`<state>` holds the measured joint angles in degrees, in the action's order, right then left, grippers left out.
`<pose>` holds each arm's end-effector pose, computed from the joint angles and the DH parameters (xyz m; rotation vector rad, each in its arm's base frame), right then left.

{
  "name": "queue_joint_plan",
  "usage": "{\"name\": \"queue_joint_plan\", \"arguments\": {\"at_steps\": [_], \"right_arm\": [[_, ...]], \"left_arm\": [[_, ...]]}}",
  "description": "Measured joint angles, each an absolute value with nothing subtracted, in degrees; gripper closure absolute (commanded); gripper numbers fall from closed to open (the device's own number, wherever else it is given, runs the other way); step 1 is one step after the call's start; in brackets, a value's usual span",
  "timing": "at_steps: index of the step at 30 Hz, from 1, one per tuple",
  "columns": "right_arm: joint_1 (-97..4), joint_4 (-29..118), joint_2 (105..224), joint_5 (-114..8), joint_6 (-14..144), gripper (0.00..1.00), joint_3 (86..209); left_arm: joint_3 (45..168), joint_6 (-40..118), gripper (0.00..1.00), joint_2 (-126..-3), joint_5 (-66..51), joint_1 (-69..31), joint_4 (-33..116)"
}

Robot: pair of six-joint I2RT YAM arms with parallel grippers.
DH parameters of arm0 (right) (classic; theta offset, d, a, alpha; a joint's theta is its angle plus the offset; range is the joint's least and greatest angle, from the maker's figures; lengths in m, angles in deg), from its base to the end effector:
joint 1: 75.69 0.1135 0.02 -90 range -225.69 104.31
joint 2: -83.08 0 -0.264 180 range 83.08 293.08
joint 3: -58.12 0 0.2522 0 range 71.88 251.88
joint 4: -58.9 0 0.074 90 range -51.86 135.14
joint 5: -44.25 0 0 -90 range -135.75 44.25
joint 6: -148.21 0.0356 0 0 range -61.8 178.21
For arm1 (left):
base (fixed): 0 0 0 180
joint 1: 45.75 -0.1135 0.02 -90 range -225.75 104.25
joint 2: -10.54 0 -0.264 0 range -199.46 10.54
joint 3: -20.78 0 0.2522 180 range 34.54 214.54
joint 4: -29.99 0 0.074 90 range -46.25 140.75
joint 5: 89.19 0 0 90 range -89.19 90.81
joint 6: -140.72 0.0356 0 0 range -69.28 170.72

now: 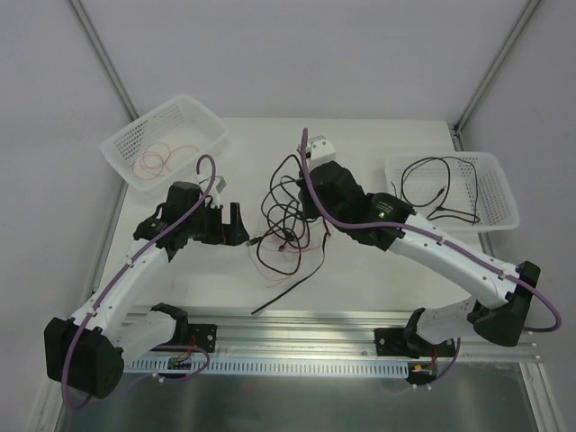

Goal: Untangle the cables

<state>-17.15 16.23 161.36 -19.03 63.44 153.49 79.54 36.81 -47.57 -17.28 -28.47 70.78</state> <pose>0.1717 0.2500 0.4004 -0.6153 1.8773 0.2562 0.2022 -0.0745 0.2710 0.2383 2.2997 -0.6417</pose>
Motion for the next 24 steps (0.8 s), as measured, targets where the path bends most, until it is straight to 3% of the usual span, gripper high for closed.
{"name": "queue_joint_plan", "arguments": {"at_steps": [11, 16, 24], "right_arm": [[-14.87, 16.65, 153.58, -20.61, 51.57, 0.98, 154.32], [-15.62, 18.92, 148.29, -18.53, 52.66, 0.98, 144.96], [-23.42, 19.34, 149.99, -16.63, 61.14, 0.96, 132.48]], "left_arm": [[78.64, 36.79, 0.01, -45.47, -17.61, -28.47, 69.29], [78.64, 36.63, 0.02, -46.41, -17.59, -28.47, 69.21], [78.31, 35.87, 0.04, -49.42, -18.26, -28.47, 68.92]]}}
